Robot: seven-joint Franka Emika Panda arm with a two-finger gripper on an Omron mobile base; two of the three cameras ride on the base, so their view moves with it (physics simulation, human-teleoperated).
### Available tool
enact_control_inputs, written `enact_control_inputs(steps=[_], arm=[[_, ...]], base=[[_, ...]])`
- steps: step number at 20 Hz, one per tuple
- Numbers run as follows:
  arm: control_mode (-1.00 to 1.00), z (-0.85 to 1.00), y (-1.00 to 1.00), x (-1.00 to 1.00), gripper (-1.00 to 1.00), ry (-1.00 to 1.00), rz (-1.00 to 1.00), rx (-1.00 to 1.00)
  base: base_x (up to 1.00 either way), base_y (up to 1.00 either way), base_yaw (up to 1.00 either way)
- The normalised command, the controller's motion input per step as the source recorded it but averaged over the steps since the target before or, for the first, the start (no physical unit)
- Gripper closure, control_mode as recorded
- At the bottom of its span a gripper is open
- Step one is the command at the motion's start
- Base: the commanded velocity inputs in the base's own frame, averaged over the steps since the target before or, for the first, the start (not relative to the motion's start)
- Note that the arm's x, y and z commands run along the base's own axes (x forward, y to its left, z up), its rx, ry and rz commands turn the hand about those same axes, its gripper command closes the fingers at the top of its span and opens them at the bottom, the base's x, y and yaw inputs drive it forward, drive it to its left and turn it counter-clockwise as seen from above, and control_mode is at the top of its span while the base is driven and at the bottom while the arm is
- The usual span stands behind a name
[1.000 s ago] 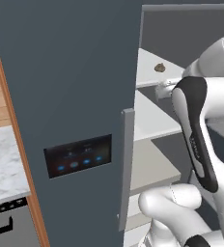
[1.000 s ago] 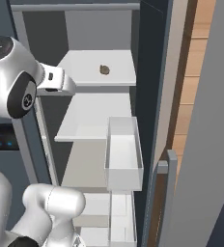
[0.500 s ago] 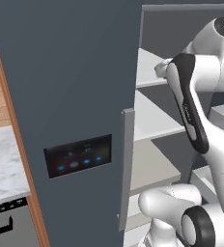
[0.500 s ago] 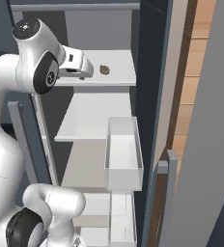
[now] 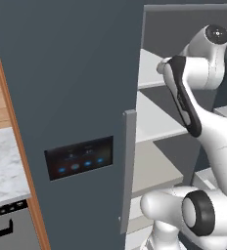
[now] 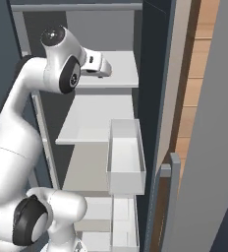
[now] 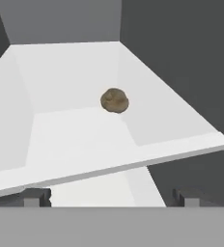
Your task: Grab the garlic and onion from the fridge, place them in the blender, close the lid, and turn on the blender to create a marinade.
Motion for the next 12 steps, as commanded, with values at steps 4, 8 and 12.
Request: enact_control_inputs(steps=[4, 8, 12], arm=[[-1.00, -0.12, -0.02, 0.70, -1.00, 0.02, -0.06, 0.00], [-1.00, -0.05, -0.03, 0.66, -1.00, 0.02, -0.01, 0.00], [-1.00, -0.03, -0.02, 0.51, -1.00, 0.01, 0.00, 0.00]], base=[[0.00, 0.00, 0.00], [0.00, 0.00, 0.00], [0.00, 0.00, 0.00]])
